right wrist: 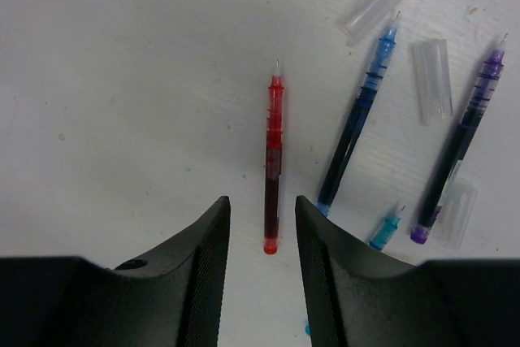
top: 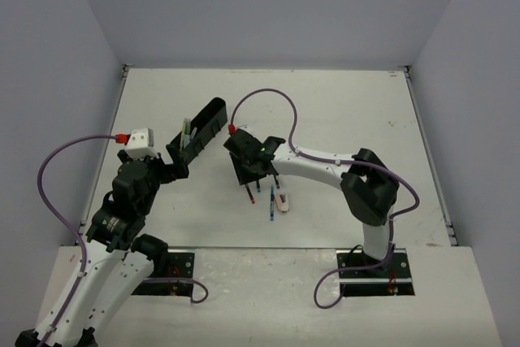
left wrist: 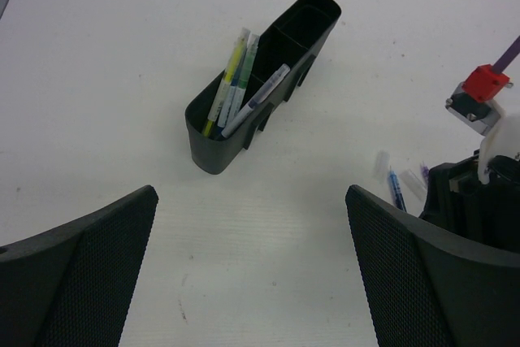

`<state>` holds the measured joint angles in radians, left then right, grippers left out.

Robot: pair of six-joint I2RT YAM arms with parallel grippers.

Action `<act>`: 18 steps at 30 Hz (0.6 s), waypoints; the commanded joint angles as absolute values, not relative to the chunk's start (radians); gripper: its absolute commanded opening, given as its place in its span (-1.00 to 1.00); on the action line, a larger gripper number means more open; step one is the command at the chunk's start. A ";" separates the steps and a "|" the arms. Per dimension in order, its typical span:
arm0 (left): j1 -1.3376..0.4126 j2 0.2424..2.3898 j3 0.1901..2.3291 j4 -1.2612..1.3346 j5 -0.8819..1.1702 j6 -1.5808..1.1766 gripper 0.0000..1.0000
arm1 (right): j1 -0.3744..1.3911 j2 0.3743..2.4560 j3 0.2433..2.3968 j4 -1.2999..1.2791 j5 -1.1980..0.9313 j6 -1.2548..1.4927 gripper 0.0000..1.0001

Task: Sort the stationery into containers
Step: Pick up the pen from the center of the board.

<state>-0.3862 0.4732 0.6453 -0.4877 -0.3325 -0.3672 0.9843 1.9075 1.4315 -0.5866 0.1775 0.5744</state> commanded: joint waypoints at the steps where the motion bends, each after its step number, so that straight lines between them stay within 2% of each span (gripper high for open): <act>1: -0.379 0.468 0.669 -0.477 -0.336 -0.373 1.00 | 0.997 1.981 1.527 -0.671 0.189 0.617 -0.23; 18: -0.379 0.453 0.669 -0.476 -0.334 -0.373 1.00 | 1.000 2.120 1.607 -0.731 0.150 0.586 -0.49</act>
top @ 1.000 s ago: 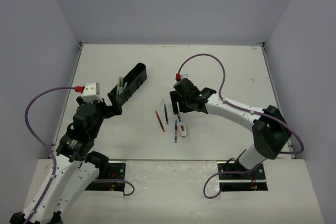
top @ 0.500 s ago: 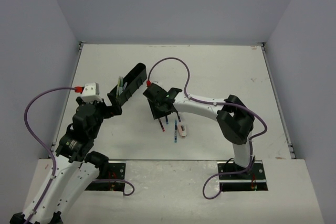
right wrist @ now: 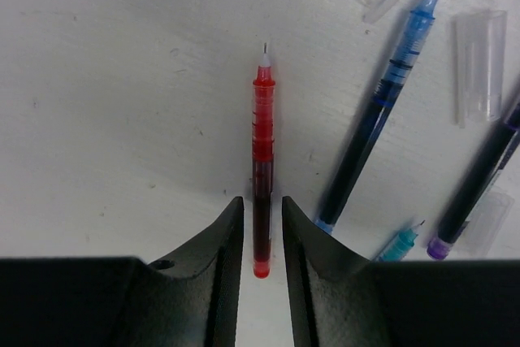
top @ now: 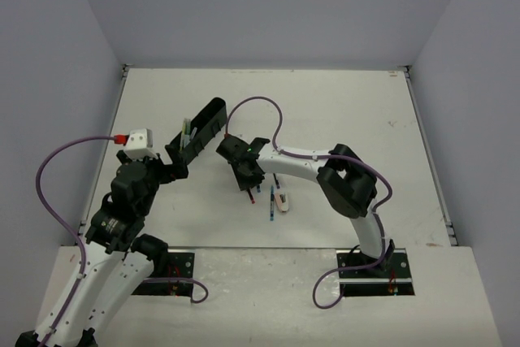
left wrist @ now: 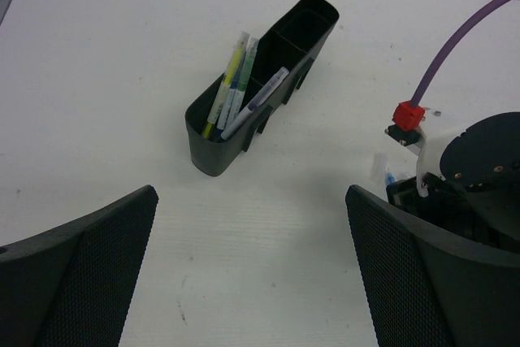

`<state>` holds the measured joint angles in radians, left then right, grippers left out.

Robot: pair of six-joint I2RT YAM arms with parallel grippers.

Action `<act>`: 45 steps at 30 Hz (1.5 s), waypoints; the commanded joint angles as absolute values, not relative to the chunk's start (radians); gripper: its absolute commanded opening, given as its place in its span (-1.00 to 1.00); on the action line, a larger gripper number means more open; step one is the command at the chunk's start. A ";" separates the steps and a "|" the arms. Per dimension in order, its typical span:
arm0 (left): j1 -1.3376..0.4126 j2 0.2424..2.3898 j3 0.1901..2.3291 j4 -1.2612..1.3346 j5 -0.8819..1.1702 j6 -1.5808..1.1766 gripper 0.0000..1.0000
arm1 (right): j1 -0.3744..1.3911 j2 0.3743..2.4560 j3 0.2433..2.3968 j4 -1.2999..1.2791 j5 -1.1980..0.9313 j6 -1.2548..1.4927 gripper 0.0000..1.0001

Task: Sort the stationery into containers
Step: Pick up the pen from the center of the board.

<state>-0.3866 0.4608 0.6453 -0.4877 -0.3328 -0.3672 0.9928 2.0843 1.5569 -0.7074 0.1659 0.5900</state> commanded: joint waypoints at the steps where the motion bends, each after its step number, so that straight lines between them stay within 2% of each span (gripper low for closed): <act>1: -0.379 0.453 0.668 -0.476 -0.334 -0.373 1.00 | 1.000 2.128 1.611 -0.731 0.147 0.585 -0.51; 7: -0.379 0.451 0.669 -0.476 -0.334 -0.371 1.00 | 1.003 2.152 1.585 -0.724 0.126 0.614 -0.72; 12: -0.379 0.442 0.668 -0.475 -0.331 -0.371 1.00 | 1.019 2.131 1.557 -0.716 0.120 0.641 -1.00; 18: -0.379 0.440 0.664 -0.470 -0.310 -0.364 1.00 | 1.026 1.886 1.414 -0.505 0.007 0.624 -1.00; 23: -0.380 0.447 0.660 -0.457 -0.266 -0.349 1.00 | 1.012 1.576 1.225 -0.408 0.058 0.575 -1.00; 26: -0.380 0.464 0.657 -0.440 -0.223 -0.326 1.00 | 0.936 1.441 1.152 -0.370 0.068 0.545 -1.00; 30: -0.380 0.501 0.668 -0.423 -0.119 -0.296 1.00 | 0.786 1.275 1.023 -0.286 -0.074 0.508 -1.00; 37: -0.379 0.569 0.670 -0.401 -0.047 -0.284 1.00 | 0.700 1.100 0.920 -0.232 -0.104 0.436 -1.00; 45: -0.374 0.690 0.687 -0.357 0.057 -0.278 1.00 | 0.671 0.956 0.761 -0.160 0.058 0.397 -1.00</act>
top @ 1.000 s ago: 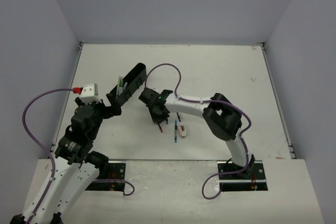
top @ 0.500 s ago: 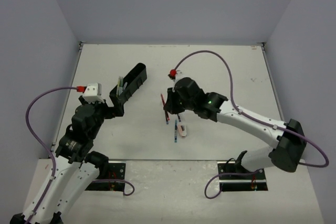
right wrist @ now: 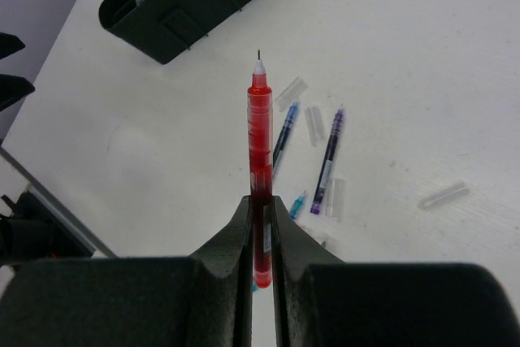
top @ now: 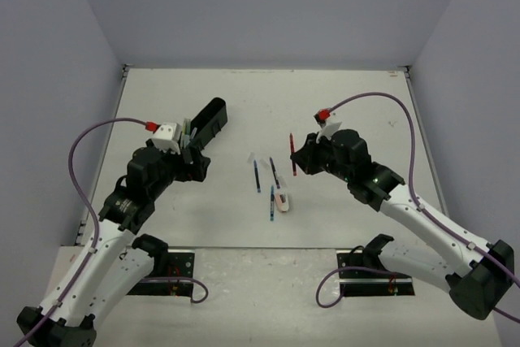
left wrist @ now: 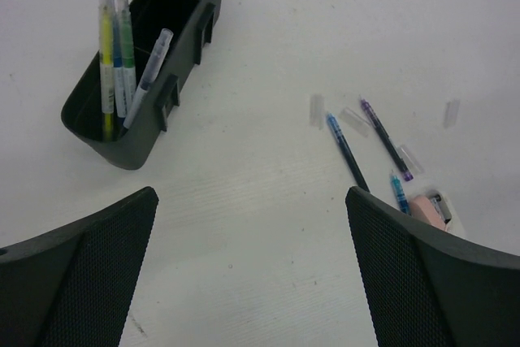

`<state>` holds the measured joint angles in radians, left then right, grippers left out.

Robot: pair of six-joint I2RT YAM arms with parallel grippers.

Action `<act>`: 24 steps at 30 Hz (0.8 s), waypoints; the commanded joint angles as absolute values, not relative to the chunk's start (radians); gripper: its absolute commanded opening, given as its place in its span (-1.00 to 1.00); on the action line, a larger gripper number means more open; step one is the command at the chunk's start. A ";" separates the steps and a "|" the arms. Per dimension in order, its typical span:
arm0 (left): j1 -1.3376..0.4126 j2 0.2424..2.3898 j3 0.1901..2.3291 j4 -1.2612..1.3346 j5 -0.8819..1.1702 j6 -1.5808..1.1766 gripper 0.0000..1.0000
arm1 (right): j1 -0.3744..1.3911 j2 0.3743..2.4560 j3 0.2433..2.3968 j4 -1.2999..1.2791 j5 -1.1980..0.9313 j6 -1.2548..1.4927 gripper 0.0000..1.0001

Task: Sort the stationery into containers
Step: Pick up the pen from the center of the board, then pick up the pen cap from the center of the board.

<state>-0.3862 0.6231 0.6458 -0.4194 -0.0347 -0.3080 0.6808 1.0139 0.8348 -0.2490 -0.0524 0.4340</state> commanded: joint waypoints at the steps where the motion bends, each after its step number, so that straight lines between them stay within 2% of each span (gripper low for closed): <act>1: -0.366 0.703 0.690 -0.367 0.065 -0.274 1.00 | 0.671 0.947 0.747 -0.143 0.125 0.416 -1.00; 5: -0.360 0.708 0.681 -0.386 -0.028 -0.286 1.00 | 0.670 0.929 0.738 -0.146 0.242 0.446 -1.00; 10: -0.360 0.742 0.692 -0.388 -0.007 -0.283 1.00 | 0.670 0.928 0.740 -0.163 0.383 0.471 -1.00; 17: -0.364 0.826 0.772 -0.419 -0.024 -0.257 1.00 | 0.670 0.929 0.738 -0.163 0.389 0.474 -1.00; 24: -0.359 0.700 0.702 -0.392 -0.113 -0.277 1.00 | 0.670 0.879 0.727 -0.164 0.353 0.484 -1.00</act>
<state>-0.3670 0.8018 0.7216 -0.4208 -0.0440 -0.2847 0.6727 0.9248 0.7312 -0.2039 0.3458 0.4601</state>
